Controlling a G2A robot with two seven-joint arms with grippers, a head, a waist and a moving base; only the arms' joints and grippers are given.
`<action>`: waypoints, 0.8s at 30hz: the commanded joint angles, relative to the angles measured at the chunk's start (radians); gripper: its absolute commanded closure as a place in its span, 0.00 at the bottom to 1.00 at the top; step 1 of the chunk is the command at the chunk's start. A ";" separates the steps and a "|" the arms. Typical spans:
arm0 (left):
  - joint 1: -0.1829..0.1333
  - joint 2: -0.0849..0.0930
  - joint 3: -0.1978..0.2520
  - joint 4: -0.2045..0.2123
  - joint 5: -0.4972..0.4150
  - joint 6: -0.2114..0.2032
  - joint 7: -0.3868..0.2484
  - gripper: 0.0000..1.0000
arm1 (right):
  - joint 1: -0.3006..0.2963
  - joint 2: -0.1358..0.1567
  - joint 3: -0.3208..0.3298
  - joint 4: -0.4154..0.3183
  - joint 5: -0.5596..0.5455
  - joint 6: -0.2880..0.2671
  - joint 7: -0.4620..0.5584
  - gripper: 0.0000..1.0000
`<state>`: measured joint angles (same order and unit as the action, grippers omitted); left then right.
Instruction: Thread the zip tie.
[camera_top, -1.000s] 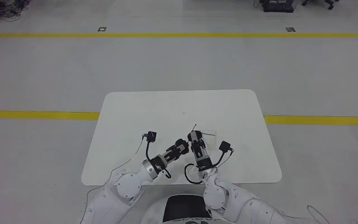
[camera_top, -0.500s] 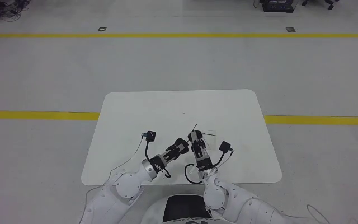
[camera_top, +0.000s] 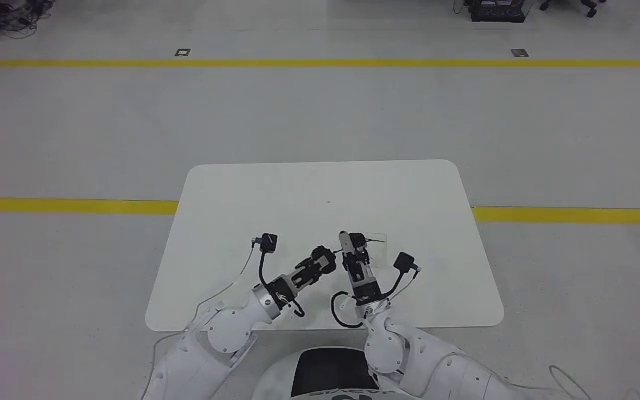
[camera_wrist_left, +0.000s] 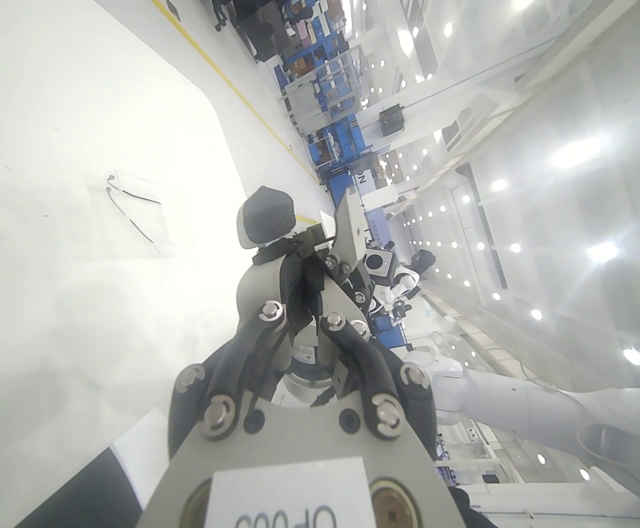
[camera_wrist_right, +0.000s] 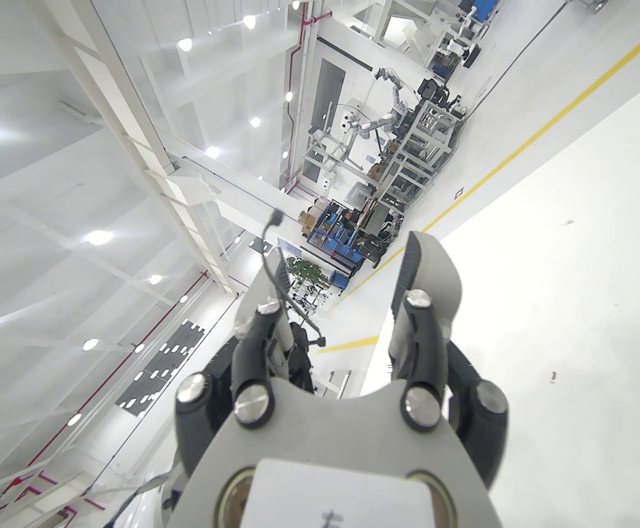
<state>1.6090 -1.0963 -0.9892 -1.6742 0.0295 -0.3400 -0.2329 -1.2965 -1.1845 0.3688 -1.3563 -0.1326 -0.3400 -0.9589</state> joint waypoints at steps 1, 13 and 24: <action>0.000 0.000 0.000 0.001 -0.001 0.000 0.003 1.00 | 0.000 0.001 -0.001 -0.001 -0.002 0.000 -0.002 0.00; -0.003 -0.002 -0.012 0.011 -0.059 0.008 0.031 1.00 | 0.015 0.028 -0.070 0.029 -0.158 0.000 -0.132 0.00; -0.009 -0.001 -0.021 0.010 -0.050 0.009 0.038 1.00 | 0.035 0.037 -0.130 0.049 -0.205 0.000 -0.192 0.00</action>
<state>1.6001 -1.0975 -1.0098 -1.6641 -0.0207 -0.3309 -0.1944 -1.2613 -1.1472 0.2392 -1.3074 -0.3373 -0.3400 -1.1512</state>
